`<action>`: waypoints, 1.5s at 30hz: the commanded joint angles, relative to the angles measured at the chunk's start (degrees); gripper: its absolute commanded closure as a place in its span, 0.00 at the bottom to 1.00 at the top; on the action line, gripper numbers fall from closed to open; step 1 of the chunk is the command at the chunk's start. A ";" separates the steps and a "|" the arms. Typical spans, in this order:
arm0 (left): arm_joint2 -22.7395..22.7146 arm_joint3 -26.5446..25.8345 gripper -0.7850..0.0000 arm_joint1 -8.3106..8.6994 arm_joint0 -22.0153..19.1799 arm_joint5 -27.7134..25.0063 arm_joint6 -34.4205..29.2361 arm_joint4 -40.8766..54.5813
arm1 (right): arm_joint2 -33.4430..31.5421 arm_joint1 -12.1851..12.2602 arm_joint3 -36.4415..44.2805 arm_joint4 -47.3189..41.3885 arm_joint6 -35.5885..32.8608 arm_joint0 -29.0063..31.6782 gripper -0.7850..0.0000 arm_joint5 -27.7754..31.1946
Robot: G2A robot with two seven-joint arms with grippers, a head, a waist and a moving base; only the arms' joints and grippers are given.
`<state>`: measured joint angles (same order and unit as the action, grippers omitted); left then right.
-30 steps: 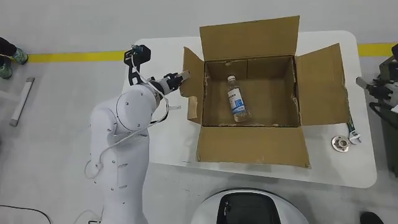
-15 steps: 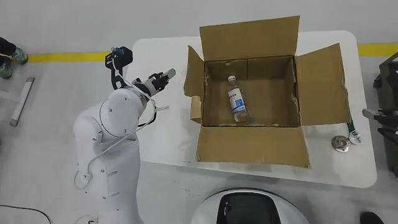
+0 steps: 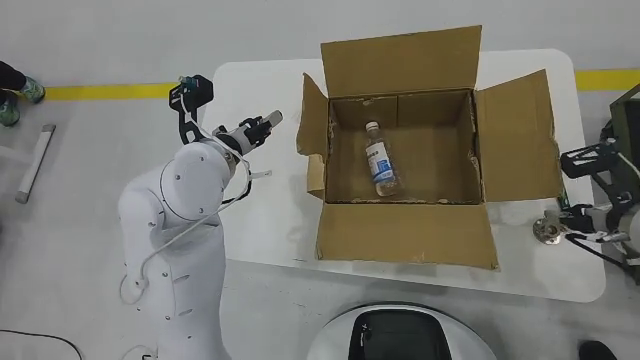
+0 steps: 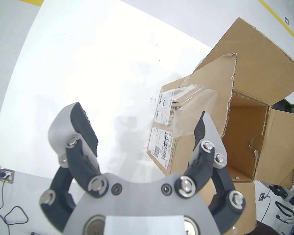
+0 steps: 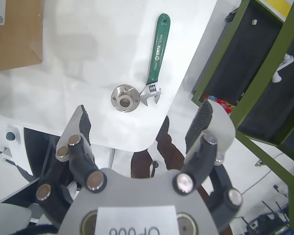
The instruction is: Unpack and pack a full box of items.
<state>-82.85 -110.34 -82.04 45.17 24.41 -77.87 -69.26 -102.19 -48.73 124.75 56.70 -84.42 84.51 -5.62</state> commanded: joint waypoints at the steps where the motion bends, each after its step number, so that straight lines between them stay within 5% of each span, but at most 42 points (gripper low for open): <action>1: 0.00 0.00 0.00 0.00 0.00 0.00 0.00 0.00 | 1.72 -0.03 -0.90 0.70 -0.09 -0.45 0.16 0.03; 5: 0.00 0.00 0.00 0.00 0.00 0.00 0.00 0.00 | 3.86 -0.09 -2.01 1.91 -0.57 -1.06 0.44 -0.23; 8: 0.00 0.00 0.00 0.00 0.00 0.00 0.00 0.00 | 4.81 -0.20 -2.57 1.95 -0.49 -1.04 0.53 -0.74; 15: 0.00 0.00 0.00 0.00 0.00 0.00 0.00 0.00 | 5.00 -0.39 -4.07 2.00 0.68 -0.23 0.46 -1.28; 19: 0.00 0.00 0.00 0.00 0.00 0.00 0.00 0.00 | 2.46 -0.55 -4.21 0.88 1.31 0.96 0.02 -3.70; 28: 0.00 0.00 0.00 0.00 0.00 0.00 0.00 0.00 | -1.49 -1.01 -3.86 -1.07 4.13 6.05 0.51 -5.83; 45: 0.00 0.00 0.00 0.00 0.00 0.00 0.00 0.00 | 5.03 -1.62 -6.23 0.61 6.45 2.71 0.52 -6.34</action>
<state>-82.85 -110.34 -82.04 45.17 24.41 -77.87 -69.27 -97.43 -50.33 118.65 57.35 -77.89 87.46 -12.11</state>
